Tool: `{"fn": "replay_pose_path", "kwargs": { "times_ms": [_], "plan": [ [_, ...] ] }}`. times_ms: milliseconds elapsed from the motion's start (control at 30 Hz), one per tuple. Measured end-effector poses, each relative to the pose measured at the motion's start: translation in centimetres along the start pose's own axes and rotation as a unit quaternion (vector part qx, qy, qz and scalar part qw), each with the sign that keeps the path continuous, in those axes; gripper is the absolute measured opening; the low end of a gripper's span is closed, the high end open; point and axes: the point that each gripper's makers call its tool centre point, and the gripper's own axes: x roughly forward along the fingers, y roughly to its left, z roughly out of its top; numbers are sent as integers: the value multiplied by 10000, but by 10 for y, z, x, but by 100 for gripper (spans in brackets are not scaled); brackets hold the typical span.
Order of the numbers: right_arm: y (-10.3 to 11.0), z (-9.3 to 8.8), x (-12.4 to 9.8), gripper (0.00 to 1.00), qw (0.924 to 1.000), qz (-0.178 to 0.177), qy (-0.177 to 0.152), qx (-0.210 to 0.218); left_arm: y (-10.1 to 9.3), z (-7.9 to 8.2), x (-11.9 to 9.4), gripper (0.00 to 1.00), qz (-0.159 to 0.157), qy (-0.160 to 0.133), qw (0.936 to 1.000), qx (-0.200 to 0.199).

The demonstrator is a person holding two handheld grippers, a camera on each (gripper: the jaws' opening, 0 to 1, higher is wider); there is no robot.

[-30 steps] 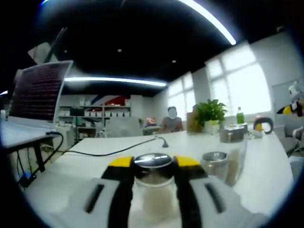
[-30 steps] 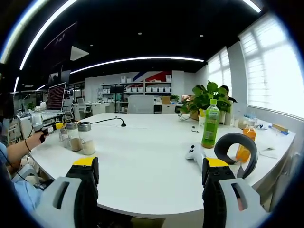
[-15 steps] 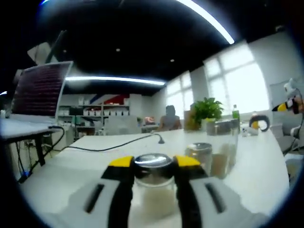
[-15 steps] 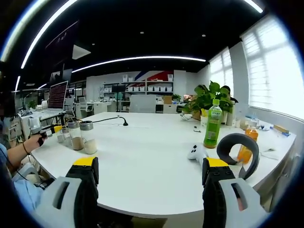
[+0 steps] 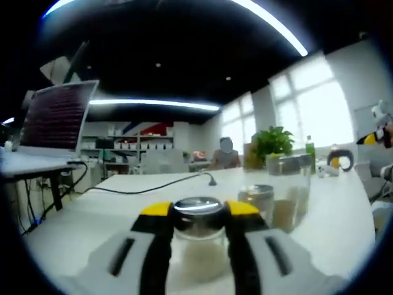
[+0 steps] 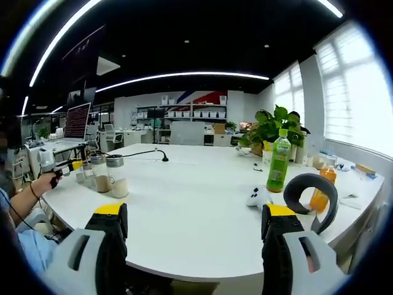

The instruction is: Rotate the seasoning bottle until the label or dispensing opening points toward the visible target arrow and the bottle remains upright within the marked orientation range

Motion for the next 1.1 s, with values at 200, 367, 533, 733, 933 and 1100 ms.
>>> {"fn": "replay_pose_path", "kwargs": {
  "times_ms": [200, 367, 533, 733, 933, 1100],
  "plan": [
    [-10, 3, -3, 94, 9997, -220, -58, 35, 0, -1, 0, 34, 19, 51, 10000, 1],
    [-5, 0, 2, 93, 9998, -212, 14, -3, -1, -1, 1, 34, -73, 95, 9999, -45],
    [0, -3, 7, 93, 9998, -180, 97, -72, -1, 0, 2, 34, -243, 223, 9994, -72],
    [4, 0, 5, 93, 9998, -160, 76, -126, -2, 0, 1, 34, -606, 191, 9979, -112],
    [4, -3, 6, 93, 9996, -218, 107, -115, -2, 0, 2, 34, -1163, 350, 9925, -114],
    [7, -6, 9, 93, 9994, -202, 193, -188, -4, -1, 1, 34, -1446, 375, 9887, -143]
  ]
}}
